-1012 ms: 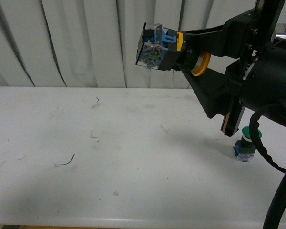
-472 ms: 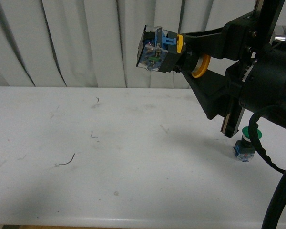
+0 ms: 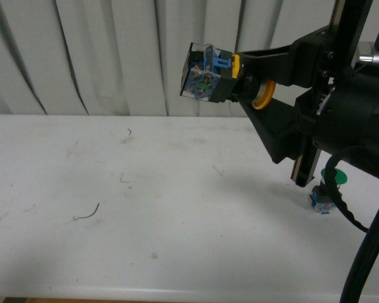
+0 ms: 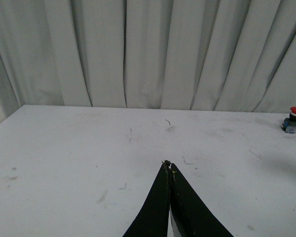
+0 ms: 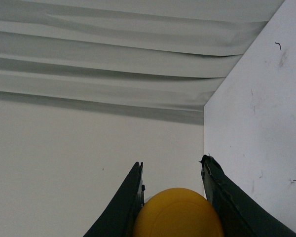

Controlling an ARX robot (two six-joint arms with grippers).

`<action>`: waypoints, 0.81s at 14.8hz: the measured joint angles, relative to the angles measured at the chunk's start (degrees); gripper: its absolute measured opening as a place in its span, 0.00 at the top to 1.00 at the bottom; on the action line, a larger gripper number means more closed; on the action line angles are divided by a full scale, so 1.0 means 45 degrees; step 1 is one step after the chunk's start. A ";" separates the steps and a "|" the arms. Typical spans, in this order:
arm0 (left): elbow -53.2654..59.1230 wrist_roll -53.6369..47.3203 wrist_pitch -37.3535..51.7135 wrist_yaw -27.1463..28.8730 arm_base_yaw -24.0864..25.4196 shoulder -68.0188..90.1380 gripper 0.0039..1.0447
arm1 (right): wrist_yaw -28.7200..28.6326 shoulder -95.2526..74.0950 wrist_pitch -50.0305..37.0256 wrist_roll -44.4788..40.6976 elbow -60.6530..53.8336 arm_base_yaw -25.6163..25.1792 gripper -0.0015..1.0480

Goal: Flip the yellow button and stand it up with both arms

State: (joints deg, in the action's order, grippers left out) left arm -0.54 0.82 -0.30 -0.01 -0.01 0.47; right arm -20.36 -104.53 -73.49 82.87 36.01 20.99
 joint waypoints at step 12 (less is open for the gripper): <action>-0.0005 0.0005 0.0015 0.0005 0.0000 0.0000 0.17 | 0.3118 0.2137 0.1991 -0.9889 0.1234 -0.0291 0.68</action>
State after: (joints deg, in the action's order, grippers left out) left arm -0.56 0.84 -0.23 0.01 -0.01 0.47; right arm -6.33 -94.91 -64.53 38.37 41.56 19.68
